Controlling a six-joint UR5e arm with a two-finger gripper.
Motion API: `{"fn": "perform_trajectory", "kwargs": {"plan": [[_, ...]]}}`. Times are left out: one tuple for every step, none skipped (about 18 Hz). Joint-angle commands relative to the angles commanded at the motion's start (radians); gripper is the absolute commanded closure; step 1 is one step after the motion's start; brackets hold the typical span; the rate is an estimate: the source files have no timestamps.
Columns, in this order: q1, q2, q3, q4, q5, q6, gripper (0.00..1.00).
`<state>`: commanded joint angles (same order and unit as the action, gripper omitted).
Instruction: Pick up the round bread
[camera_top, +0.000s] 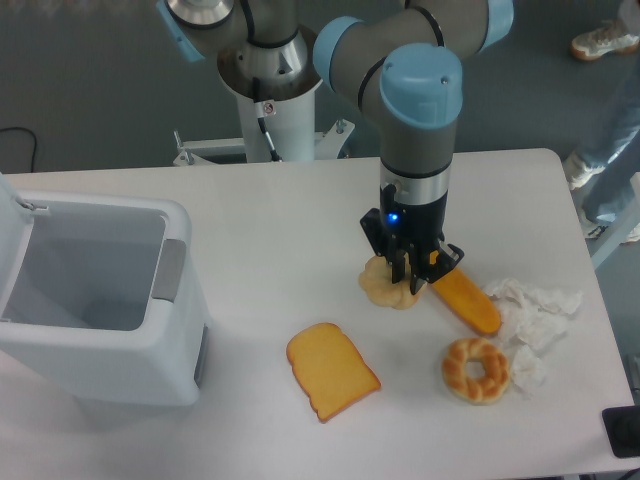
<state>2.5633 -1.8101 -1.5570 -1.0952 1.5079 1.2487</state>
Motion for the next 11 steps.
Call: {"fn": "perform_trajectory", "kwargs": {"plan": [[0.005,0.003,0.0,-0.003,0.0,0.003,0.67],[0.012,0.009,0.0,-0.014,0.0,0.015,0.67],[0.018,0.012,0.0,-0.027,0.0,0.032,0.67],[0.02,0.014,0.0,-0.037,0.0,0.052,0.67],[0.02,0.015,0.0,-0.041,0.0,0.064,0.67],[0.021,0.017,0.0,-0.043,0.002,0.072,0.67],[0.021,0.018,0.0,-0.044,0.0,0.078,0.67],[0.021,0.018,0.0,-0.046,0.002,0.078,0.67],[0.021,0.018,0.0,-0.046,0.002,0.08,0.67],[0.023,0.018,0.0,-0.046,0.002,0.08,0.67],[0.023,0.018,0.0,-0.046,0.0,0.078,0.67]]}}
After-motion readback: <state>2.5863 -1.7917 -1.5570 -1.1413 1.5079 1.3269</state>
